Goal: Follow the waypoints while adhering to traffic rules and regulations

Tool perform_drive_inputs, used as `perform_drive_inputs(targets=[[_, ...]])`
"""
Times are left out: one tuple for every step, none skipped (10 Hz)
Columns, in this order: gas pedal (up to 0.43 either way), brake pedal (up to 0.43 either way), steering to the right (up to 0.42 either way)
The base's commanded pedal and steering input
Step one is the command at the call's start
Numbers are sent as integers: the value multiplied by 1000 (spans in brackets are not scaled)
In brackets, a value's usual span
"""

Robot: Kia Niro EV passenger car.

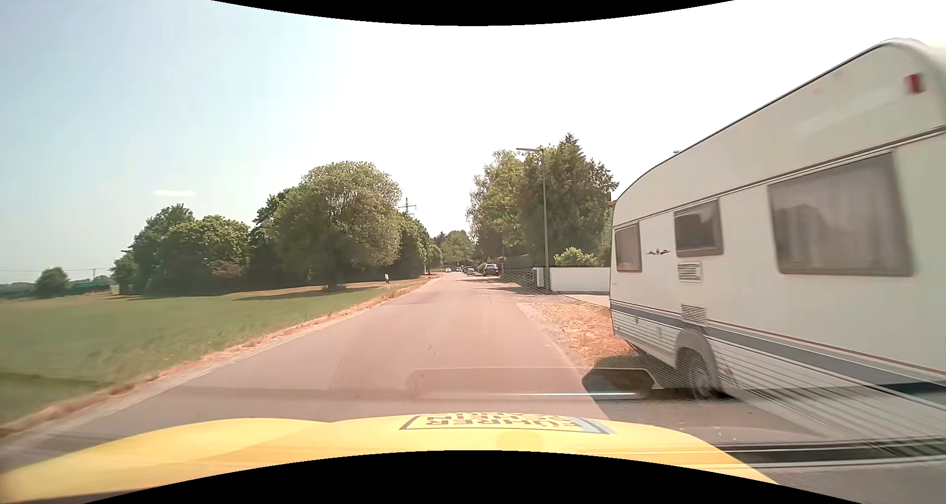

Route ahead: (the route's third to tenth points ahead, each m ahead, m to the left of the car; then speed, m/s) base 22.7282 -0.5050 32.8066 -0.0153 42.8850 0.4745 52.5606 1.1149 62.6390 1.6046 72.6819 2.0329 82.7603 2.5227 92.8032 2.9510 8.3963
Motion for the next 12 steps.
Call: perform_drive_inputs(targets=[[67,0,-11],[67,0,-11],[67,0,-10],[67,0,-10],[67,0,-10],[67,0,-8],[67,0,-4],[67,0,-4],[67,0,-4],[67,0,-4],[67,0,-4],[67,0,-4]])
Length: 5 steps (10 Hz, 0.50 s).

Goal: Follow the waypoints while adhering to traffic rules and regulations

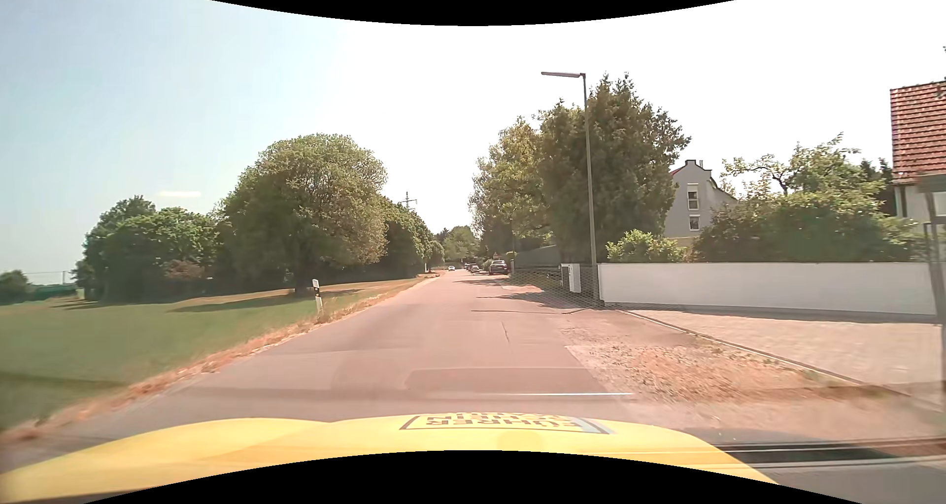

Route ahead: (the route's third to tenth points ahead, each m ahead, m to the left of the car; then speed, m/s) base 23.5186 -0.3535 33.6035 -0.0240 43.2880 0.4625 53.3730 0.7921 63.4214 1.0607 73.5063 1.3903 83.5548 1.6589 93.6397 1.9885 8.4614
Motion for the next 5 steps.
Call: perform_drive_inputs(targets=[[67,0,-3],[67,0,-4],[67,0,-4],[67,0,-4],[67,0,-4]])
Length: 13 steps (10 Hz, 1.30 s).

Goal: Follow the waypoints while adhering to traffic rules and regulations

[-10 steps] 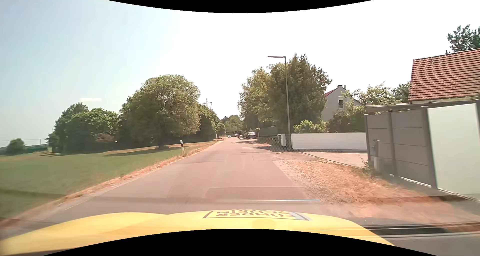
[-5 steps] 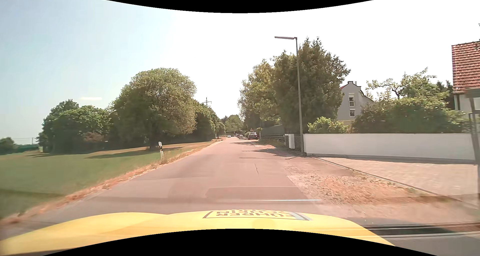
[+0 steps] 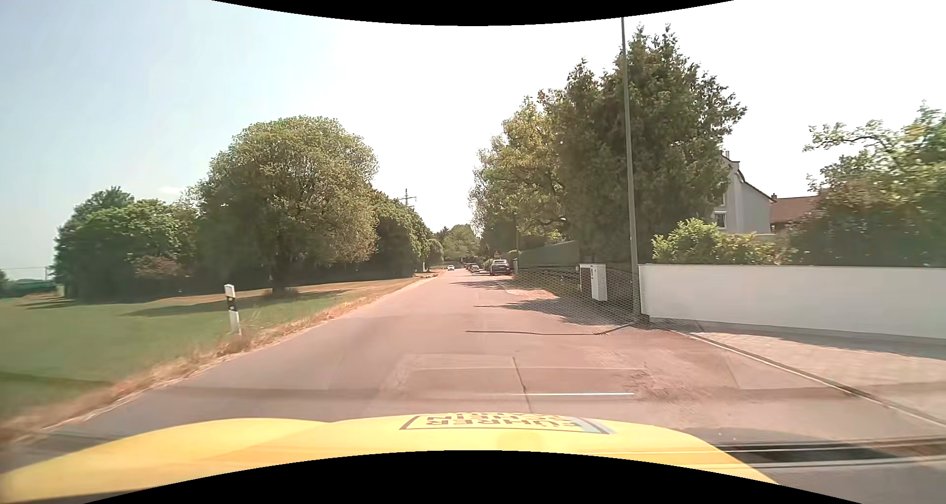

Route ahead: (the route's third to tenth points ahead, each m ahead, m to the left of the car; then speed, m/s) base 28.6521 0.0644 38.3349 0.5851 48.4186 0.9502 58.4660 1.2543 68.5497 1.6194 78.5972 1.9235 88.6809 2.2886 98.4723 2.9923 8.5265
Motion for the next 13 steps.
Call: perform_drive_inputs(targets=[[67,0,-4],[67,0,-4],[67,0,-4],[67,0,-4],[67,0,-4],[67,0,-4],[67,0,-4],[67,0,-4],[67,0,-4],[67,0,-8],[67,0,-9],[67,0,-9],[67,0,-8]])
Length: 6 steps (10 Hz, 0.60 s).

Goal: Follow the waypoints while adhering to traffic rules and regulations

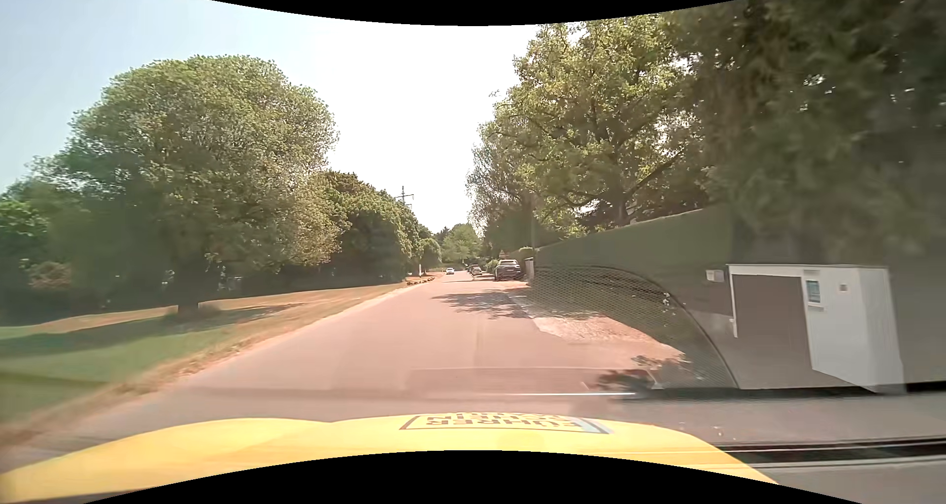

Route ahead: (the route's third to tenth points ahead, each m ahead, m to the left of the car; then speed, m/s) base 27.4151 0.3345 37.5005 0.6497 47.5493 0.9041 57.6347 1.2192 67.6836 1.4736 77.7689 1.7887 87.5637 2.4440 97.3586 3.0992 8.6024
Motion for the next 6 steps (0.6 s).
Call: perform_drive_inputs(targets=[[59,0,-10],[59,0,-11],[59,0,-11],[59,0,-11],[59,0,-12],[59,0,-12]])
